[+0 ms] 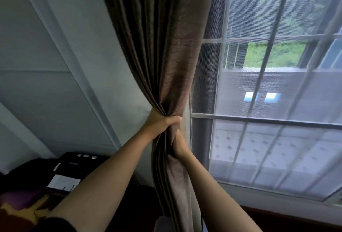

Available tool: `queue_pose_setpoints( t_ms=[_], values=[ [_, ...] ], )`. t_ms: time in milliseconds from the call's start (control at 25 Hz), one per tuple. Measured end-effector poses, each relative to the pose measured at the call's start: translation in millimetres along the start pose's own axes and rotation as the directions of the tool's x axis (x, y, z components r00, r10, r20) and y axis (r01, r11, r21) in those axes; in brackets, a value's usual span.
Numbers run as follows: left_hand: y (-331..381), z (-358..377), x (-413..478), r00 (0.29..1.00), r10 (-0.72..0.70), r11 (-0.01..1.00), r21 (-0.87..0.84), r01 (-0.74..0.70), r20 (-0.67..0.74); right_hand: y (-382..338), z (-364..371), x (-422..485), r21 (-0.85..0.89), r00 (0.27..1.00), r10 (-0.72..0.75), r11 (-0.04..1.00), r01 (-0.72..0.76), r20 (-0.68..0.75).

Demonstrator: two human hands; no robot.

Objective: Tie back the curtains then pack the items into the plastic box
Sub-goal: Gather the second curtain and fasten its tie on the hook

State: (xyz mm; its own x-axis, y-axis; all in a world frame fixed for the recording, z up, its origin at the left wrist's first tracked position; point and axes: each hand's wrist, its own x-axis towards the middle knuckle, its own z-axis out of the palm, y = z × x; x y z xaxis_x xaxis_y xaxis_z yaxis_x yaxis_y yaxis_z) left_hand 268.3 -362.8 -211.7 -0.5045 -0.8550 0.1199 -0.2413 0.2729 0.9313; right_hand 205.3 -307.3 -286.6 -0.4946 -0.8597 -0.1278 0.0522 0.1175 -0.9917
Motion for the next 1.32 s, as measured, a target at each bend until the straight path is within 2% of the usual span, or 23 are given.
queue_pose_setpoints(
  t_ms=[80, 120, 280, 360, 520, 600, 680, 760, 880, 1040, 1160, 1240, 1320],
  values=[
    [-4, -22, -3, 0.998, 0.013, 0.999, -0.042, -0.016, -0.055, 14, 13, 11, -0.093, 0.977, -0.166, 0.980, 0.179, 0.134],
    [-6, -32, -4, 0.997, 0.028, 0.998, -0.062, -0.032, -0.077, 20, 18, 17, -0.123, 0.965, -0.223, 0.963, 0.240, 0.138],
    [-4, -66, -16, 0.989, 0.084, 0.992, -0.085, -0.095, -0.125, 36, 27, 47, -0.157, 0.993, -0.053, 0.985, 0.069, 0.108],
    [-7, -81, -20, 0.985, 0.101, 0.993, -0.040, -0.108, -0.141, 40, 25, 66, -0.306, 0.992, 0.021, 0.952, 0.018, 0.124],
    [-10, -99, -24, 0.982, 0.094, 0.995, -0.020, -0.099, -0.161, 42, 35, 102, -0.586, 0.944, 0.111, 0.804, 0.098, 0.311],
    [-9, -104, -27, 0.983, 0.103, 0.995, -0.001, -0.105, -0.149, 44, 43, 112, -0.549, 0.935, 0.136, 0.833, 0.071, 0.328],
    [-11, -112, -29, 0.984, 0.097, 0.995, 0.005, -0.097, -0.149, 55, 49, 117, -0.419, 0.962, 0.042, 0.905, 0.077, 0.269],
    [-14, -116, -28, 0.985, 0.091, 0.995, -0.018, -0.094, -0.148, 65, 46, 112, -0.306, 0.979, -0.087, 0.941, 0.141, 0.185],
    [-16, -115, -20, 0.984, 0.095, 0.994, -0.039, -0.102, -0.153, 79, 27, 100, -0.137, 0.977, -0.188, 0.970, 0.201, 0.100],
    [-11, -108, 14, 0.987, 0.045, 0.998, -0.035, -0.051, -0.151, 75, -17, 81, -0.262, 0.968, -0.184, 0.939, 0.224, 0.169],
    [-8, -92, 33, 0.994, 0.039, 0.997, -0.062, -0.045, -0.100, 70, -71, 68, -0.438, 0.969, -0.167, 0.868, 0.233, 0.184],
    [-6, -71, 39, 0.998, 0.043, 0.997, -0.065, -0.046, -0.039, 64, -104, 65, -0.631, 0.970, -0.168, 0.737, 0.243, 0.178],
    [-8, -41, 45, 0.999, 0.035, 0.996, -0.080, -0.035, 0.001, 52, -131, 62, -0.796, 0.973, -0.145, 0.561, 0.229, 0.178]
  ],
)
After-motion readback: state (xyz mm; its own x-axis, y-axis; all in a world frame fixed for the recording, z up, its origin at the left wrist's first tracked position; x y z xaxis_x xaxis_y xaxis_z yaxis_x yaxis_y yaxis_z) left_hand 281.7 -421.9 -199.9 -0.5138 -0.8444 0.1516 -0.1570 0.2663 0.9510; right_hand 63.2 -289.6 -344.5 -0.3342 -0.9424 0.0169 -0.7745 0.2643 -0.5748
